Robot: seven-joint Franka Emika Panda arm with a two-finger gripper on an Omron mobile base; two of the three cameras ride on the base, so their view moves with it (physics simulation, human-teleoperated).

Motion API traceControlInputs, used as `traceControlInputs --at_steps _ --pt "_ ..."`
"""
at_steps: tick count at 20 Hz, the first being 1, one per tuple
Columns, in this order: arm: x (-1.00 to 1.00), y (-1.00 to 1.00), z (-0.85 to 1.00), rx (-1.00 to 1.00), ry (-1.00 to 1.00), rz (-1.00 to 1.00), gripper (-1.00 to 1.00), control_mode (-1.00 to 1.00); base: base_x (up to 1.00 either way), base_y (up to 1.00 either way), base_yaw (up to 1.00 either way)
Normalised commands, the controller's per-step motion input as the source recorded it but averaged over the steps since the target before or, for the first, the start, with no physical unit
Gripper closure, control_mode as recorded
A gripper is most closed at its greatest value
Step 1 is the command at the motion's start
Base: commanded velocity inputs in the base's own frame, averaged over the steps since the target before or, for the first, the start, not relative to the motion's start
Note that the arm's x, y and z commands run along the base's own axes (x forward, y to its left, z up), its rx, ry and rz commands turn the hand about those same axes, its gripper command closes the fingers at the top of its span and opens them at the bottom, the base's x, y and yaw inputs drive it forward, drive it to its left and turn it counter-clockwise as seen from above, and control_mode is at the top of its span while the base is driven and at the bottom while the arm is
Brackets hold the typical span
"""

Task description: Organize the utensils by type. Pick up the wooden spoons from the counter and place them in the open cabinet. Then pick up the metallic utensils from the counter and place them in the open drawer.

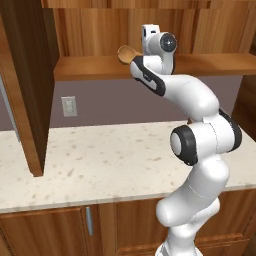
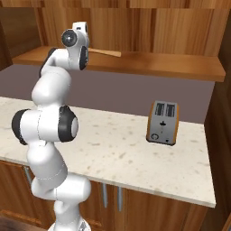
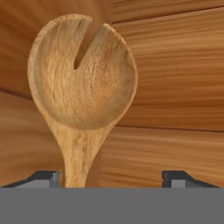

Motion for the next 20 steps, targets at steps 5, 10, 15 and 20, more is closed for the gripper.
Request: traceControlInputs --at_steps 5,10,15,20 --pt "-0.03 0.00 -0.22 0.00 0.00 0.00 -1.00 -1.00 0.00 0.00 0.00" --pt "-0.23 0.00 -0.17 0.00 0.00 0.00 -1.00 -1.00 0.00 0.00 0.00" --pt "-0.65 0.00 -0.04 0.00 0.00 0.00 -1.00 -1.00 0.00 0.00 0.00" --pt "-0.84 0.00 0.00 0.02 -0.01 0.00 -1.00 -1.00 0.00 0.00 0.00"
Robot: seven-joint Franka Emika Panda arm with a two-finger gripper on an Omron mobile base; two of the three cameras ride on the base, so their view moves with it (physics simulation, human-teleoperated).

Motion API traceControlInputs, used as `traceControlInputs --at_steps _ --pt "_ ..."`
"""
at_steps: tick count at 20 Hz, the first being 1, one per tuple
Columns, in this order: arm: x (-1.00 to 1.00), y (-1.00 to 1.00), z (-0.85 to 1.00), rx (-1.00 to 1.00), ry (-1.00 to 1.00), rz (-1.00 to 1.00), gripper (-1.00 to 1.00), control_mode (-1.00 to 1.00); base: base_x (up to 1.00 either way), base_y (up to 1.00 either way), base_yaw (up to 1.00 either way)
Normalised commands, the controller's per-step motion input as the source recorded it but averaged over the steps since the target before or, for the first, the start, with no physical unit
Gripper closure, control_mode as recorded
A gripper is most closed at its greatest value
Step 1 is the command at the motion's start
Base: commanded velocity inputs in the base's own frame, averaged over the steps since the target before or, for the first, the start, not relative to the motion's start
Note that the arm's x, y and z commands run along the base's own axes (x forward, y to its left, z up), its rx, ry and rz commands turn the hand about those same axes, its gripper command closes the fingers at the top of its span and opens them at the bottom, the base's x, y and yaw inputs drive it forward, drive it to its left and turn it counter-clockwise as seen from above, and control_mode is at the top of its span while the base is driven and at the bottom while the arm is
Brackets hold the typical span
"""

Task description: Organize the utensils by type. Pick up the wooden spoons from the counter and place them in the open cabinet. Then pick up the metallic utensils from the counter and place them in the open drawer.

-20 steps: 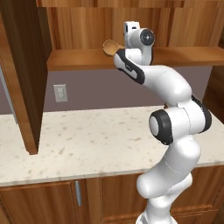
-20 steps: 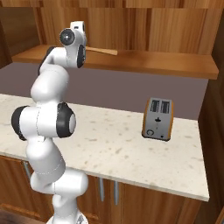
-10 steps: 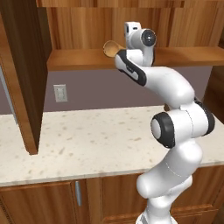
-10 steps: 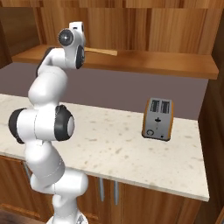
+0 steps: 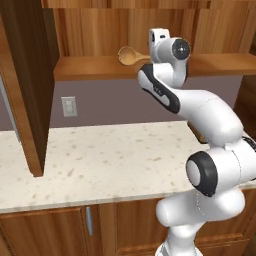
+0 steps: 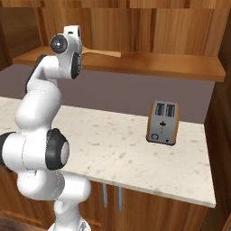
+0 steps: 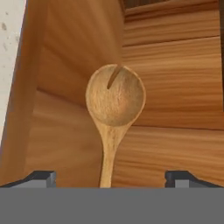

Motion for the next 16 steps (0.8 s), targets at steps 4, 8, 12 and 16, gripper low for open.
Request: traceControlInputs --at_steps 4,8,12,16 --pt "-0.89 0.00 0.02 0.13 0.00 -0.02 -1.00 -1.00 0.00 0.00 0.00" --pt "-0.94 0.00 0.12 0.24 0.00 -0.11 -1.00 -1.00 0.00 0.00 0.00" --pt "-0.99 0.04 0.08 0.28 0.00 -0.20 -1.00 -1.00 0.00 0.00 0.00" --pt "-1.00 0.11 0.00 0.21 0.00 -0.24 -1.00 -1.00 0.00 0.00 0.00"
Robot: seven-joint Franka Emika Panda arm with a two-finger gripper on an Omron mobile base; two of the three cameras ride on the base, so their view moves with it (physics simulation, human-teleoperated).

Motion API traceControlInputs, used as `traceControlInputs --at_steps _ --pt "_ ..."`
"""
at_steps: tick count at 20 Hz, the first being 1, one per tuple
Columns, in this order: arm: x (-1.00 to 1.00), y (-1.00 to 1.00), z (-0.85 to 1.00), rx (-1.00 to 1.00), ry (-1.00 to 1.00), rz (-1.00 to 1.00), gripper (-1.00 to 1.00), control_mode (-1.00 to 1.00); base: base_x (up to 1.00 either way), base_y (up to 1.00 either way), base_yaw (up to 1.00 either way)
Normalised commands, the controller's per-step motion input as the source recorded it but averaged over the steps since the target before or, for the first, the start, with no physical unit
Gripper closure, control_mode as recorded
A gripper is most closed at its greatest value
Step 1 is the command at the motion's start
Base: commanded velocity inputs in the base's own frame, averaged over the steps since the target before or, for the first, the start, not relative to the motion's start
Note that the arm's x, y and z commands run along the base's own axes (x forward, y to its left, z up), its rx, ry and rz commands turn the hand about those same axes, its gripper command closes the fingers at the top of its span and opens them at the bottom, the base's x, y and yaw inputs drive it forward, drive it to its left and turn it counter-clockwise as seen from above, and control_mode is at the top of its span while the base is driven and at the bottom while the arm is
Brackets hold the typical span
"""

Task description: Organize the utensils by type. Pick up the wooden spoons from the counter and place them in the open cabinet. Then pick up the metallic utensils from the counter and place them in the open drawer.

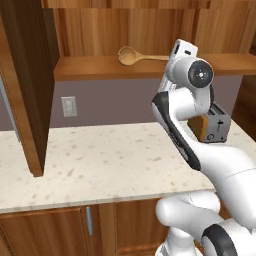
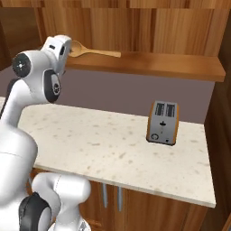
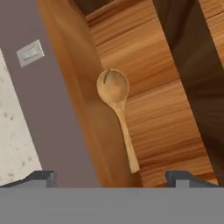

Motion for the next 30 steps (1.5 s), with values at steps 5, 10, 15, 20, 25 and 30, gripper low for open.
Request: traceControlInputs --at_steps 5,10,15,20,25,30 --pt "-1.00 0.05 0.00 0.17 0.00 -0.23 -1.00 -1.00 0.00 0.00 0.00" --pt "-1.00 0.00 -0.07 0.27 0.00 -0.28 -1.00 -1.00 0.00 0.00 0.00" --pt "-0.79 0.00 -0.20 0.37 0.09 -0.22 -1.00 -1.00 0.00 0.00 0.00" --pt "-0.47 0.00 -0.39 0.41 0.21 -0.06 -1.00 -1.00 0.00 0.00 0.00" --pt "-0.31 -0.01 -0.35 0.24 0.08 0.00 -1.00 -1.00 0.00 0.00 0.00" --pt "-0.19 -0.01 -0.24 0.21 0.07 0.00 -1.00 -1.00 0.00 0.00 0.00"
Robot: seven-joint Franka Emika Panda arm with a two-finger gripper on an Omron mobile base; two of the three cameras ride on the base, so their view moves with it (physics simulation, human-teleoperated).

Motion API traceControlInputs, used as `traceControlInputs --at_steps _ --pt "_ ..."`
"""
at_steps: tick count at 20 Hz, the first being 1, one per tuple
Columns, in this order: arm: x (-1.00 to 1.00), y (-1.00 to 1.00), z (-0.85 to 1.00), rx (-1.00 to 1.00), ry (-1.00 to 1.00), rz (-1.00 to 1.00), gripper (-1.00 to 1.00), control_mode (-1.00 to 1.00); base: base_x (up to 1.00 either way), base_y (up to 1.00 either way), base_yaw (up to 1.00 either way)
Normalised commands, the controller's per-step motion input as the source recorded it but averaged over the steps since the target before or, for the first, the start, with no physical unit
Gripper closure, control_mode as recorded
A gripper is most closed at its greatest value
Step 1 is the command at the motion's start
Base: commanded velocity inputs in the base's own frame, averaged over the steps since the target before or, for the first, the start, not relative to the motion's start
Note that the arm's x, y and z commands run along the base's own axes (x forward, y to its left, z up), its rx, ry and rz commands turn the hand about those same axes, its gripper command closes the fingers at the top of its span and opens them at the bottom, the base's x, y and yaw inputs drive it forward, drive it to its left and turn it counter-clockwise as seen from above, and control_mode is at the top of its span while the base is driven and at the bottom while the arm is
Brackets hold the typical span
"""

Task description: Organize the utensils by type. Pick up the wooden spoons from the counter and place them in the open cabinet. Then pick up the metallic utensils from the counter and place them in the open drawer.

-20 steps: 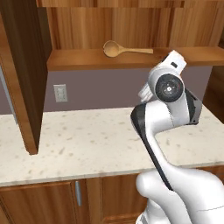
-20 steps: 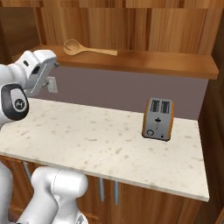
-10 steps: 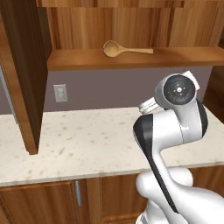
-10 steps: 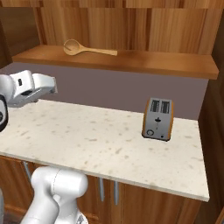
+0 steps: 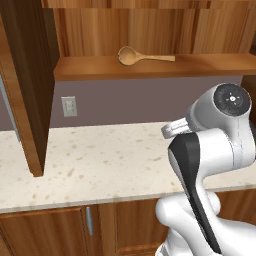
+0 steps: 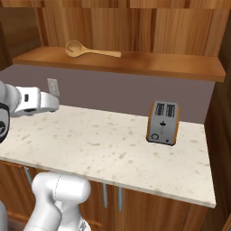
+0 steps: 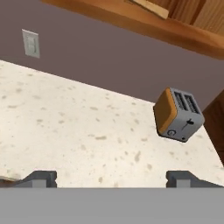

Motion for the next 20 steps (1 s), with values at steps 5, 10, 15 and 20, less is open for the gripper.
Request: traceControlInputs --at_steps 5,10,15,20 --pt "-0.01 0.00 -0.07 0.05 0.00 0.02 -1.00 -1.00 0.00 0.00 0.00" --pt "-0.05 0.00 -0.02 0.03 0.01 0.00 -1.00 -1.00 0.00 0.00 0.00" --pt "0.00 0.00 0.00 0.00 0.00 0.00 -1.00 1.00 -0.54 0.00 0.02" --pt "0.00 0.00 0.00 0.00 0.00 0.00 -1.00 1.00 -0.71 0.02 0.09"
